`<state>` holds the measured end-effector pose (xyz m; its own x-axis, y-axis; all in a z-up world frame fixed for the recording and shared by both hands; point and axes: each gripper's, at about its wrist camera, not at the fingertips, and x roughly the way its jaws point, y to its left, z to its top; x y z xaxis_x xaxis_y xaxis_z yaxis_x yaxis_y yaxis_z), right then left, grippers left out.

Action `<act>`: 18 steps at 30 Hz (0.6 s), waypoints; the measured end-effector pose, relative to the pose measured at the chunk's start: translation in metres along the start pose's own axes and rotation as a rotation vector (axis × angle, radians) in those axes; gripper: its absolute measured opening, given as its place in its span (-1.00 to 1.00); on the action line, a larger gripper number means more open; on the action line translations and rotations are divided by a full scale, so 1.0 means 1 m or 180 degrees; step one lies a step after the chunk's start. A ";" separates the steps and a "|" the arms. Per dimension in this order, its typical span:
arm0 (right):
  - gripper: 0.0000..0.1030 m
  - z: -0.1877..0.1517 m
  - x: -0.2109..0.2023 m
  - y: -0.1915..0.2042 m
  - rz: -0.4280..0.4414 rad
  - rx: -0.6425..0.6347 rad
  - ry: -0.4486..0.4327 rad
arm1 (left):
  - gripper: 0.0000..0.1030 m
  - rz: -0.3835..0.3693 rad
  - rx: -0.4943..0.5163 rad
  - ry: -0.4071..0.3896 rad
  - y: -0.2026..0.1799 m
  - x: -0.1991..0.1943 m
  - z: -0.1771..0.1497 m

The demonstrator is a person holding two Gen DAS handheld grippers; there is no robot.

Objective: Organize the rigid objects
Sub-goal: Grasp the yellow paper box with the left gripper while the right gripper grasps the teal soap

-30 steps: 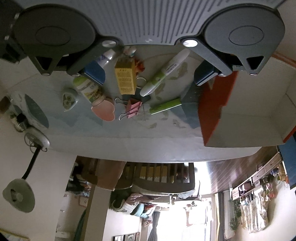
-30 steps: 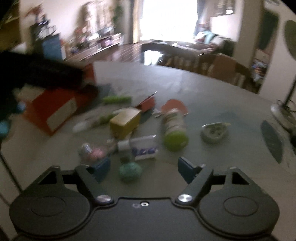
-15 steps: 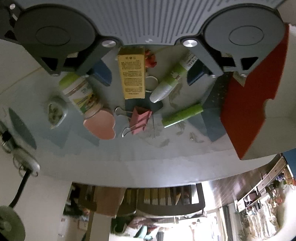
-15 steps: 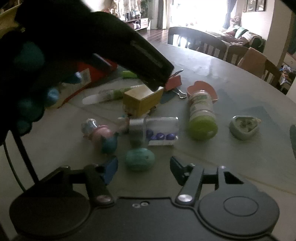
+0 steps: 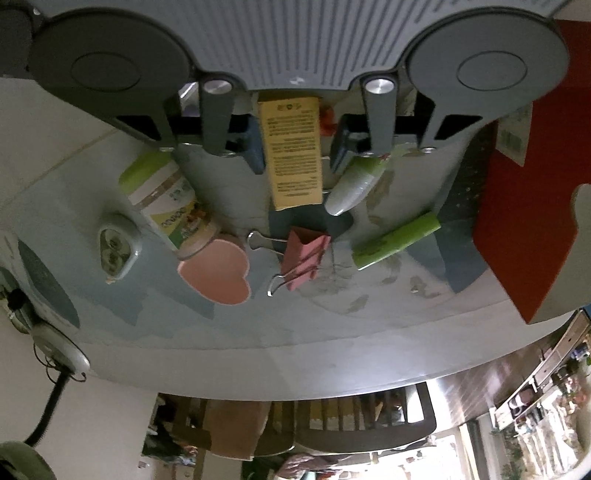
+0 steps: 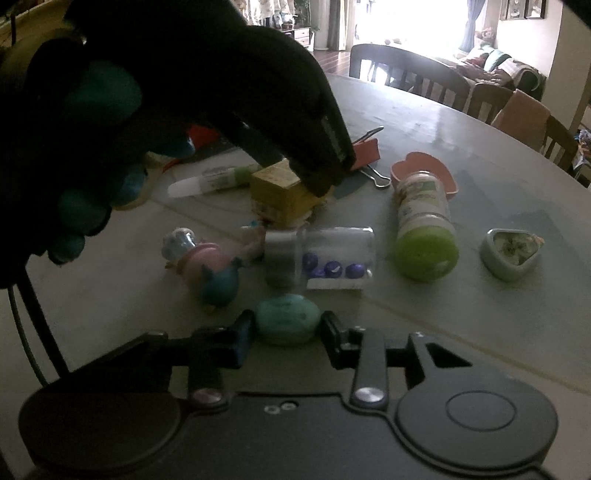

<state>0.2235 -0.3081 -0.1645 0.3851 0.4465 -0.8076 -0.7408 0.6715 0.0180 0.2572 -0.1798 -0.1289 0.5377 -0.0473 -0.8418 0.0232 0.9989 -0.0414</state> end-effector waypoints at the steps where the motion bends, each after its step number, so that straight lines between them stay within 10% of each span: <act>1: -0.26 0.000 0.000 0.000 0.0002 -0.0003 -0.0001 | -0.35 -0.0017 -0.0003 0.0007 -0.001 0.000 0.000; 18: -0.27 0.007 -0.035 -0.013 -0.0014 0.0232 -0.0114 | -0.42 0.0009 -0.0198 -0.0099 0.015 -0.037 -0.011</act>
<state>0.2234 -0.3281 -0.1328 0.4087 0.4636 -0.7861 -0.6975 0.7142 0.0586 0.2281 -0.1631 -0.1040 0.5636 -0.0434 -0.8249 -0.0303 0.9969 -0.0732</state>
